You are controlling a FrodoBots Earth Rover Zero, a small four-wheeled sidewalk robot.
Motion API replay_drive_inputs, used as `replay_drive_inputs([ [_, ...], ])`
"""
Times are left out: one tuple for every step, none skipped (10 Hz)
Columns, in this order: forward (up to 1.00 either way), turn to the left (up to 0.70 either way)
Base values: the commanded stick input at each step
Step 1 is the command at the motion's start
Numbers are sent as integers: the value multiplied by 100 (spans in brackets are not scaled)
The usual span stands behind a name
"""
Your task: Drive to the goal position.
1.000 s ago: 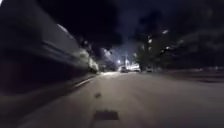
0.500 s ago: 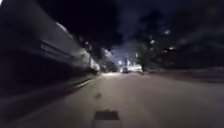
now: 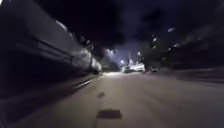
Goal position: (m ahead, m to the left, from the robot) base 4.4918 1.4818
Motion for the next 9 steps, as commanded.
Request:
replay_drive_inputs([
  [70,0],
  [70,0],
  [70,-2],
  [70,-34],
  [70,-31],
  [70,-5],
  [70,0],
  [70,0],
  [70,0],
])
